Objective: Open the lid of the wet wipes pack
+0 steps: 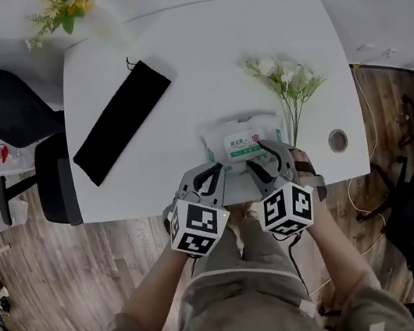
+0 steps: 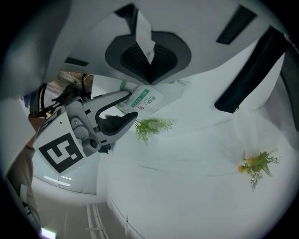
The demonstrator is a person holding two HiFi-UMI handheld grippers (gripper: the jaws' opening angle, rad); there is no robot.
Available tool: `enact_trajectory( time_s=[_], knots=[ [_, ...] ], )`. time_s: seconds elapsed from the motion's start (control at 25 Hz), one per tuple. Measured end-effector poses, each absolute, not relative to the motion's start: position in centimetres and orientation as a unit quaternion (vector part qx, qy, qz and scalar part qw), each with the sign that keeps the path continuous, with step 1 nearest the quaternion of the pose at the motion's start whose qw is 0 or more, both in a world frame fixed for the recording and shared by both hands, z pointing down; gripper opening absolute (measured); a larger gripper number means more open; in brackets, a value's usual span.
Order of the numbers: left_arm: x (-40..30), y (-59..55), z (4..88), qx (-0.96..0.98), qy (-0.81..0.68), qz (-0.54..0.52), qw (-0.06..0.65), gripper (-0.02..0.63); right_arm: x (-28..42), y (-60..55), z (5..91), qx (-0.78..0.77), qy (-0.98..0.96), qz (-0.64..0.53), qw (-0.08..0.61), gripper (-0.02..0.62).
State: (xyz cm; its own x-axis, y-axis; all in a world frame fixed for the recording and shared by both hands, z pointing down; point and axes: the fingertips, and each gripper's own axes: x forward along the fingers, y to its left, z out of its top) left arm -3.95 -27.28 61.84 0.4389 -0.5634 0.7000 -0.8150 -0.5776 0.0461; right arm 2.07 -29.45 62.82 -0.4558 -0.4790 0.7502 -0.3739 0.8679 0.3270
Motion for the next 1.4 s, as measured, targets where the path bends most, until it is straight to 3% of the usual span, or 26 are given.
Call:
enact_trajectory(
  time_s=[0.2, 0.6, 0.8, 1.12, 1.4],
  knots=[
    [-3.6, -27.2, 64.2, 0.82, -0.413, 0.339, 0.203, 0.017, 1.8, -29.2, 63.3, 0.232, -0.856, -0.068, 0.456, 0.212],
    [-3.5, -27.3, 64.6, 0.819, -0.419, 0.326, 0.219, 0.017, 1.3, -30.2, 60.1, 0.274, -0.883, -0.03, 0.379, 0.082],
    [-3.6, -27.2, 64.7, 0.817, -0.422, 0.313, 0.24, 0.017, 0.8, -33.5, 58.3, 0.31, -0.891, -0.007, 0.332, 0.089],
    [-3.4, -27.1, 64.6, 0.819, -0.425, 0.304, 0.236, 0.017, -0.4, -38.3, 59.3, 0.329, -0.888, 0.023, 0.319, 0.104],
    [-3.3, -27.1, 64.6, 0.822, -0.422, 0.301, 0.236, 0.017, -0.7, -39.6, 63.8, 0.298, -0.87, 0.073, 0.387, 0.124]
  ],
)
